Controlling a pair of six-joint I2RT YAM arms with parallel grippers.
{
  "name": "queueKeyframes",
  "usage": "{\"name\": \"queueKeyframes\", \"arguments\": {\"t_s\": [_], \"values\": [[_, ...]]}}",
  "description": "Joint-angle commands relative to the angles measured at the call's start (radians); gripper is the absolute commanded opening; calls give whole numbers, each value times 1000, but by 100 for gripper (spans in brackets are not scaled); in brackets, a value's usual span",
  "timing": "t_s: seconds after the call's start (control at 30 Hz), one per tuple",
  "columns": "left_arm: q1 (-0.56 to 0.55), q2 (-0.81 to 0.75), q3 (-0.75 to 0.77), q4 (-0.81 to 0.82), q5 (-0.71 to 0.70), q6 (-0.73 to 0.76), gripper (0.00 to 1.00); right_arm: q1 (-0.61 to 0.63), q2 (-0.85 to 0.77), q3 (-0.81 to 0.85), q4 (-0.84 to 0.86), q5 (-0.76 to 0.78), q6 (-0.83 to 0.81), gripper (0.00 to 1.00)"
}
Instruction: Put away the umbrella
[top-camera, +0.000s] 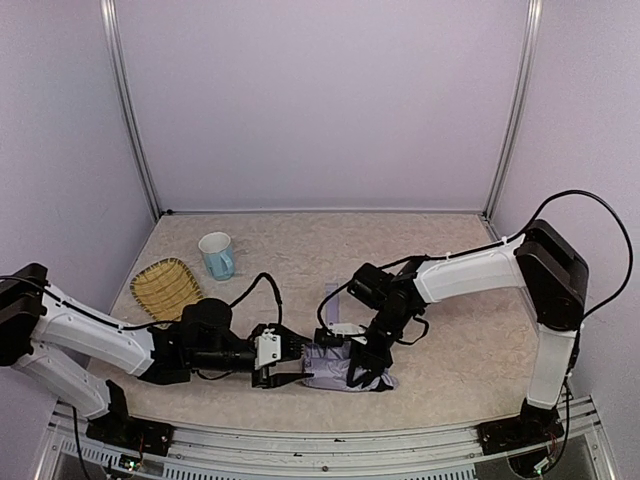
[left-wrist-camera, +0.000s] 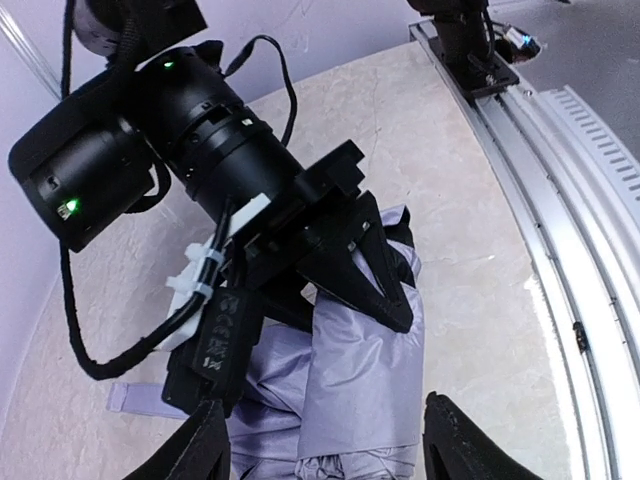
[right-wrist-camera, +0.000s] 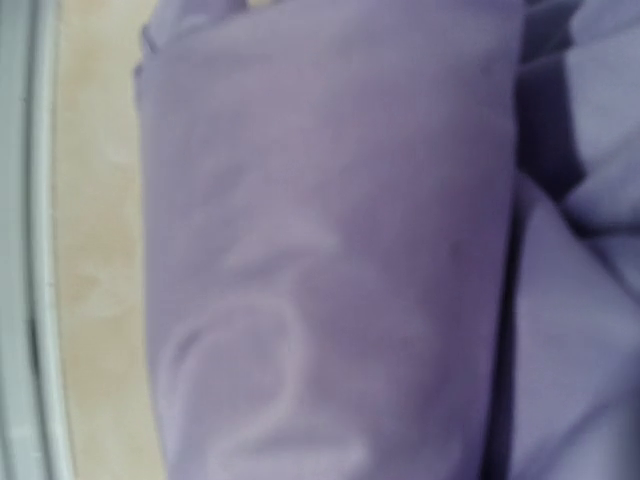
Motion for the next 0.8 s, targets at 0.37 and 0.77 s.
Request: {"name": "queueKeyframes", "arguments": {"t_s": [0.37, 0.77], "values": [[-66, 398, 288, -328, -207, 139, 70, -82, 241, 35, -144, -90, -32, 14], [-35, 505, 385, -571, -153, 48, 28, -185, 41, -41, 98, -118, 128, 58]]}}
